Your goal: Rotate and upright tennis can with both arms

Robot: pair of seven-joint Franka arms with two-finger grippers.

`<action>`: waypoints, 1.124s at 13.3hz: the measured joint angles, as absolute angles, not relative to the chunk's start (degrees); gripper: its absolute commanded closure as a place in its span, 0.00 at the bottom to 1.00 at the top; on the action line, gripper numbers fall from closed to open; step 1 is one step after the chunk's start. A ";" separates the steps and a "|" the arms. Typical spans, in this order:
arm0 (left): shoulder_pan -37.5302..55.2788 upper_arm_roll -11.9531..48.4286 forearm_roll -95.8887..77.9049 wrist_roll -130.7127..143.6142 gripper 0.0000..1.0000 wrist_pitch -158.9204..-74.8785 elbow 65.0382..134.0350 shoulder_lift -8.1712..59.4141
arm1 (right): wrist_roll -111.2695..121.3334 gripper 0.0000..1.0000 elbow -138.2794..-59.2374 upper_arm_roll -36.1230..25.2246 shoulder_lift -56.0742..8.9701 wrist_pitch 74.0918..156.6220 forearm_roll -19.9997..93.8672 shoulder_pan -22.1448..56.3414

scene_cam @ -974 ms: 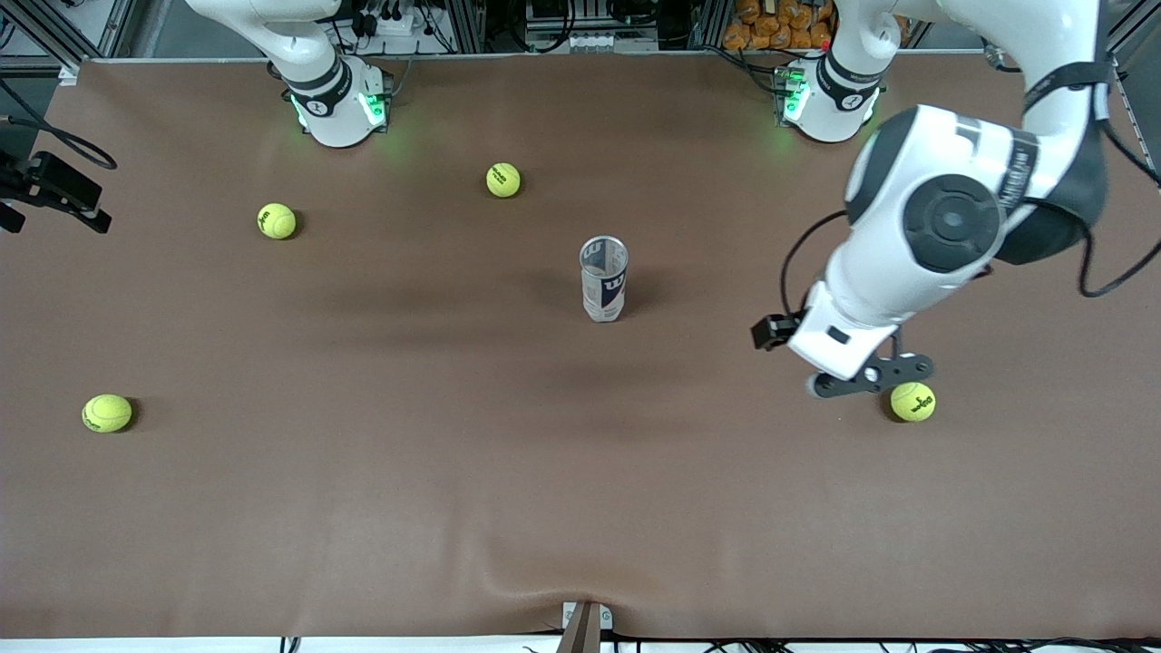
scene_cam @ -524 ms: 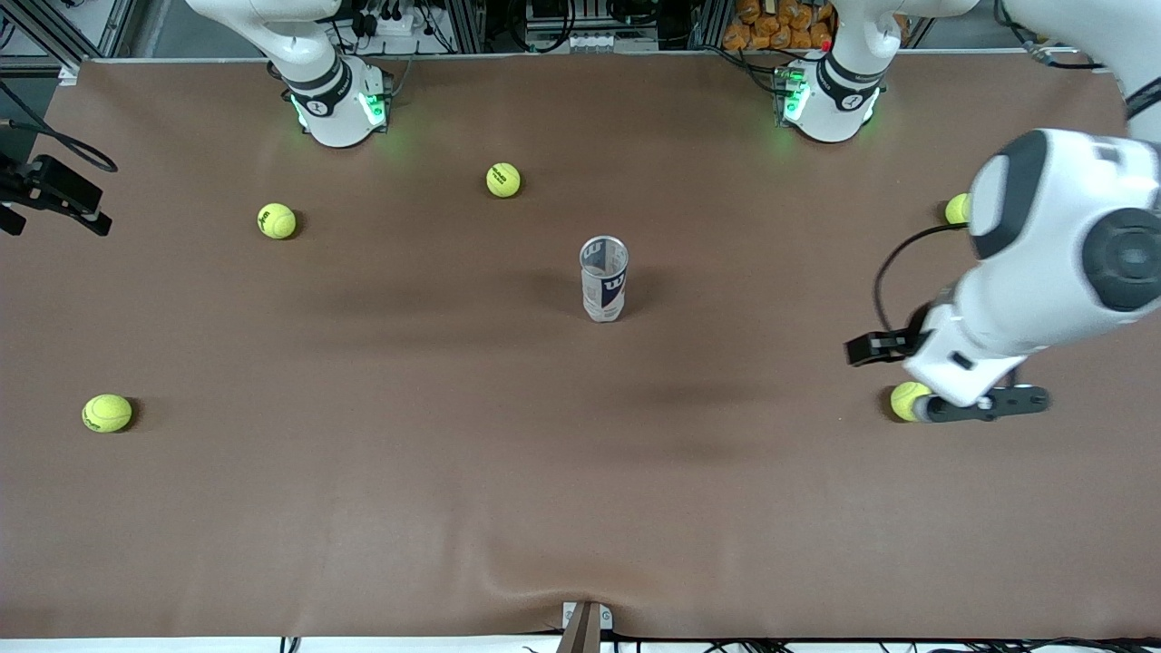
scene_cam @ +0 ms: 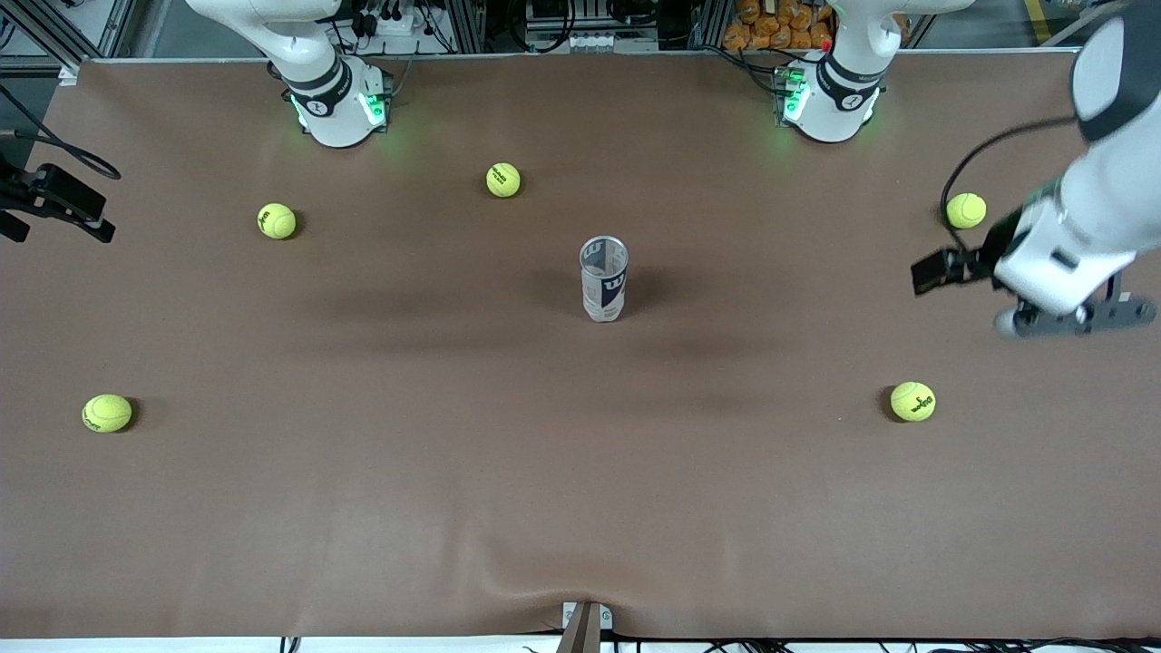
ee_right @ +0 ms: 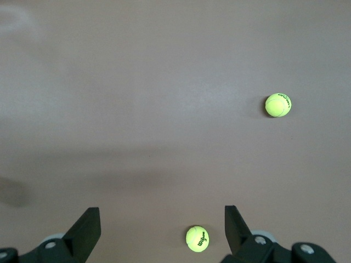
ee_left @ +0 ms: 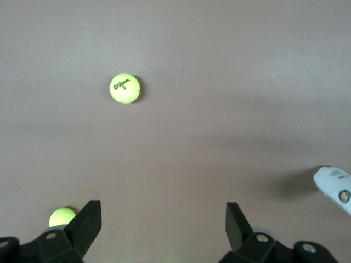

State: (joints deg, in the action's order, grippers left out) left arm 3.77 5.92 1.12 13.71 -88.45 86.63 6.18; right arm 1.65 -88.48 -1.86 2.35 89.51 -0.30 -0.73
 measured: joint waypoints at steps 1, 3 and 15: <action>4.32 4.77 1.11 13.71 0.00 -89.86 90.46 2.44 | 1.65 0.00 -88.42 -1.86 2.35 89.51 -0.30 -0.73; 5.29 1.55 0.98 11.25 0.00 -94.30 99.00 -4.84 | 1.65 0.00 -88.38 -1.82 2.24 89.51 -0.30 -0.73; 5.32 -1.24 4.90 6.50 0.00 -97.53 94.93 -3.83 | 1.65 0.00 -88.35 -1.74 0.55 89.54 -0.30 -0.73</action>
